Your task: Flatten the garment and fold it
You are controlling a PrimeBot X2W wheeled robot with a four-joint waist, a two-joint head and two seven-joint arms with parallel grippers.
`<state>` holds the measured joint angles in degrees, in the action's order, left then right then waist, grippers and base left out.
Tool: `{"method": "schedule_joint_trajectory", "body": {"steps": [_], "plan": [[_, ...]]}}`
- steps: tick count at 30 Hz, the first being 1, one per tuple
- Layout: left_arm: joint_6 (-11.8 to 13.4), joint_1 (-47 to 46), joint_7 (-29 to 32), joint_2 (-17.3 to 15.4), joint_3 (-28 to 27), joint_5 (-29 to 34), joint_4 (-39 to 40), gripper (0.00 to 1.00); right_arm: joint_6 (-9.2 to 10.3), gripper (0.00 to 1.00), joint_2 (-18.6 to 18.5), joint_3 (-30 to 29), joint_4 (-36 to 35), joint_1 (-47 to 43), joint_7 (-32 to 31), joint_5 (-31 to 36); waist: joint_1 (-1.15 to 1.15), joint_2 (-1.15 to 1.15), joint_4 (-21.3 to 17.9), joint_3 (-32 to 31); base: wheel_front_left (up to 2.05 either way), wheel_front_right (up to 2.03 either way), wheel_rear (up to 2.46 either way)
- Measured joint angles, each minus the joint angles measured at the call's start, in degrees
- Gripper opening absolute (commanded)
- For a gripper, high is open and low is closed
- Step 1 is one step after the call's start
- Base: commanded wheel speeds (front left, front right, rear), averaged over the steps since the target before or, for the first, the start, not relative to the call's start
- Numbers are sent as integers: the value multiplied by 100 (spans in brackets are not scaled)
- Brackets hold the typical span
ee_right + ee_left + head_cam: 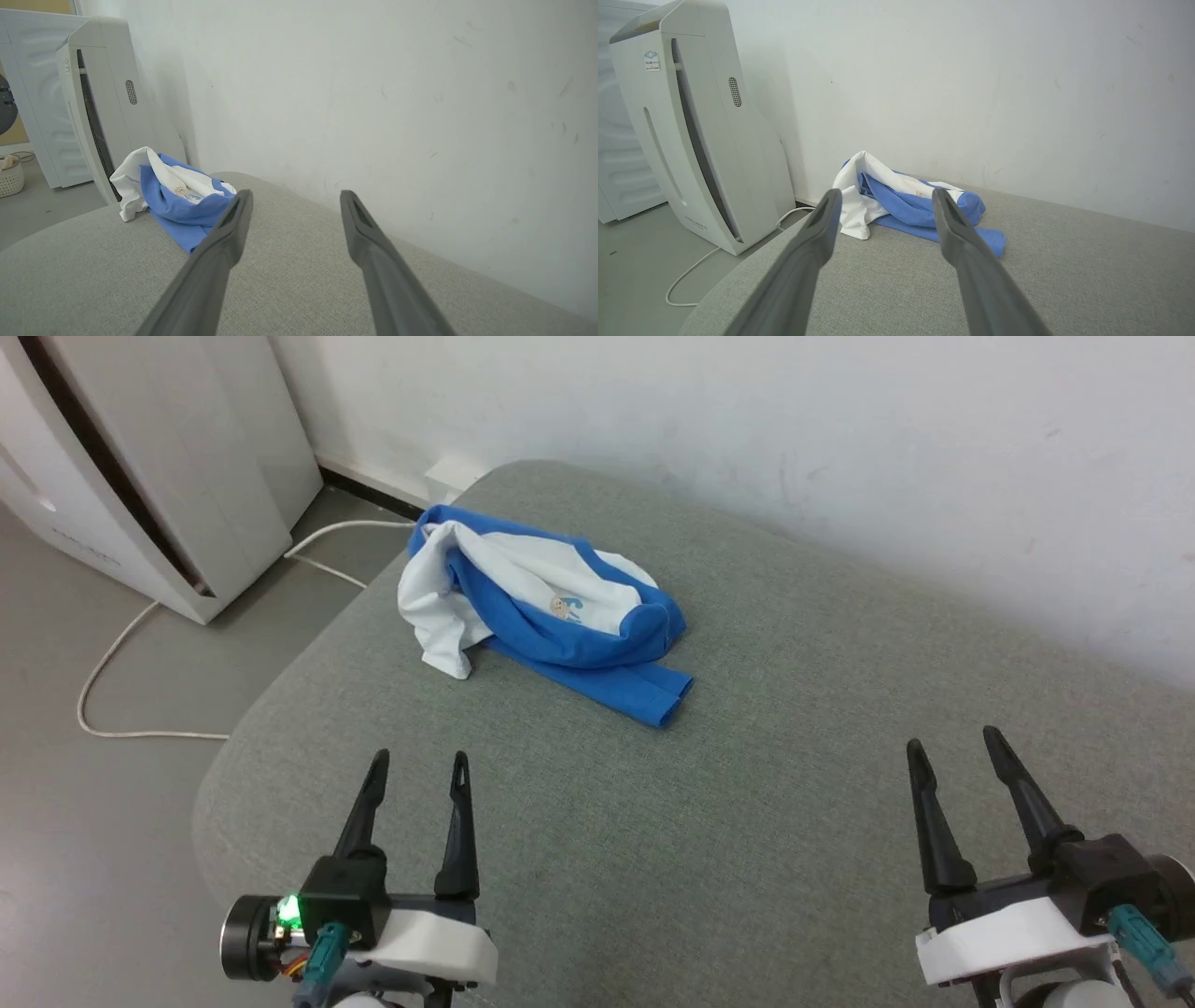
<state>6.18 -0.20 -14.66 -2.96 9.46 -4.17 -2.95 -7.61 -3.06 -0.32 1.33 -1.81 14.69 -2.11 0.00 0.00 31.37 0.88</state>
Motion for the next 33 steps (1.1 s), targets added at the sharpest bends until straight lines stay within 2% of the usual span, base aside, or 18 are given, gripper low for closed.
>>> {"method": "schedule_joint_trajectory", "body": {"steps": [15, 19, 23, 28, 33], "plan": [[-42, -69, -2, 1, 12, -121, -130, 100, 0, 100, 1, 54, -25, 5, 2, 19, 0, 0, -111, 149, 0, 0, 0], [-285, -473, -7, -36, 1, -200, -594, 100, 0, 100, 2, 145, -110, 52, 3, 176, 0, 0, -229, 323, 0, 0, 0], [-561, -1263, 78, -164, 3, -288, -1143, 100, 0, 100, 1, 263, -265, 158, 3, 397, 0, -1, -397, 597, 0, 0, 0], [-890, -2463, 722, -500, -85, -392, -1690, 100, 0, 100, -55, 420, -488, 334, 3, 477, 1, -1, -663, 1018, 0, 0, 0], [-1135, -3540, 1686, -1023, -201, -610, -2372, 100, 0, 100, -136, 595, -655, 530, 3, 519, 2, -1, -1002, 1451, 0, 0, 0]]}}
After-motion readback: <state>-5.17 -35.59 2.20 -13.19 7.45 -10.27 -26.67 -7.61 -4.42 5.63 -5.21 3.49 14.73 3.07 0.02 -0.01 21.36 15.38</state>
